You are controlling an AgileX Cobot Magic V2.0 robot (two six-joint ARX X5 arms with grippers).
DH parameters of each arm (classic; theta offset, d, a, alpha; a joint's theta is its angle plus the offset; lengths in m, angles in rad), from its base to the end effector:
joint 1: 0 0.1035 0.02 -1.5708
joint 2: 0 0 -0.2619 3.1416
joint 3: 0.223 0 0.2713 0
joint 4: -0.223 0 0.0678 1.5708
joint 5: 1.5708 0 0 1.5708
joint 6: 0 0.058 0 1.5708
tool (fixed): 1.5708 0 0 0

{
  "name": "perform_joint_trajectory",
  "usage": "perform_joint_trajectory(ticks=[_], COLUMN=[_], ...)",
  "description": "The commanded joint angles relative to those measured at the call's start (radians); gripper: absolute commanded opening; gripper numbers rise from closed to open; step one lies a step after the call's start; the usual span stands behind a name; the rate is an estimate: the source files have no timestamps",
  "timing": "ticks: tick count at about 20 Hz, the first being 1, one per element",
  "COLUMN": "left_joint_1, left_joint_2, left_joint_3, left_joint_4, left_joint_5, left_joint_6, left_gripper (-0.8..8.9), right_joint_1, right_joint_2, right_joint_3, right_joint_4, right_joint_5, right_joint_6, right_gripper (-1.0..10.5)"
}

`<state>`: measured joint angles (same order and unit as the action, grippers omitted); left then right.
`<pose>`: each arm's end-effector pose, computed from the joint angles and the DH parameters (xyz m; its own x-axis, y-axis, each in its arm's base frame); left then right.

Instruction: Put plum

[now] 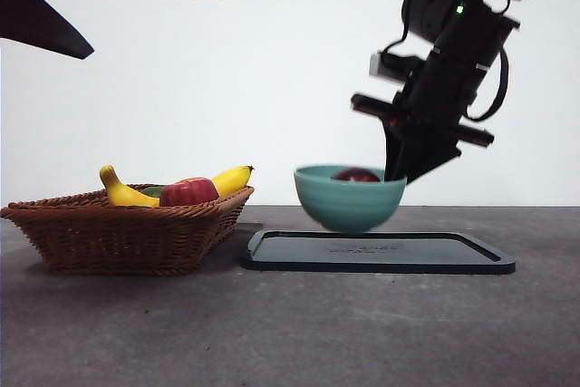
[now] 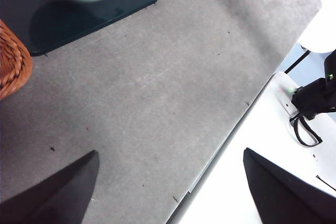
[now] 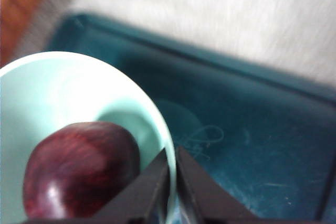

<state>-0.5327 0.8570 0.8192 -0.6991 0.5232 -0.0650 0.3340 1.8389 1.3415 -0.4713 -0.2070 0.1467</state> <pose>0.1598 -0.1279 0.2721 0.2988 -0.7562 -0.5821 0.7195 0.5793 -0.3832 0.3939 0.1493 0.1799 0.4563 0.3759 -0.8066 -0.3123 0.9164 0.2504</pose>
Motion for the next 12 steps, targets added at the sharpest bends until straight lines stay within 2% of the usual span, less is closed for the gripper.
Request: perform_joint_trajectory(ticks=[1, 10, 11, 12], left_joint_1=[-0.005, -0.005, -0.005, -0.005], left_joint_2=[0.005, 0.005, 0.005, 0.005], left_joint_3=[0.008, 0.008, 0.008, 0.008], left_joint_4=[0.014, 0.008, 0.008, 0.008], left_joint_5=[0.004, 0.004, 0.004, 0.004], left_joint_6=[0.011, 0.011, 0.011, 0.011], left_gripper=[4.36, 4.36, 4.36, 4.36], right_joint_1=[0.000, -0.002, -0.002, -0.003], right_joint_2=[0.043, 0.084, 0.084, 0.083], right_joint_3=[0.023, 0.023, 0.023, 0.023], right_joint_4=[0.014, -0.005, -0.006, -0.011], right_joint_5=[-0.001, 0.006, 0.006, 0.006], right_joint_6=[-0.005, -0.005, -0.003, -0.001], right_gripper=[0.1, 0.1, 0.2, 1.1])
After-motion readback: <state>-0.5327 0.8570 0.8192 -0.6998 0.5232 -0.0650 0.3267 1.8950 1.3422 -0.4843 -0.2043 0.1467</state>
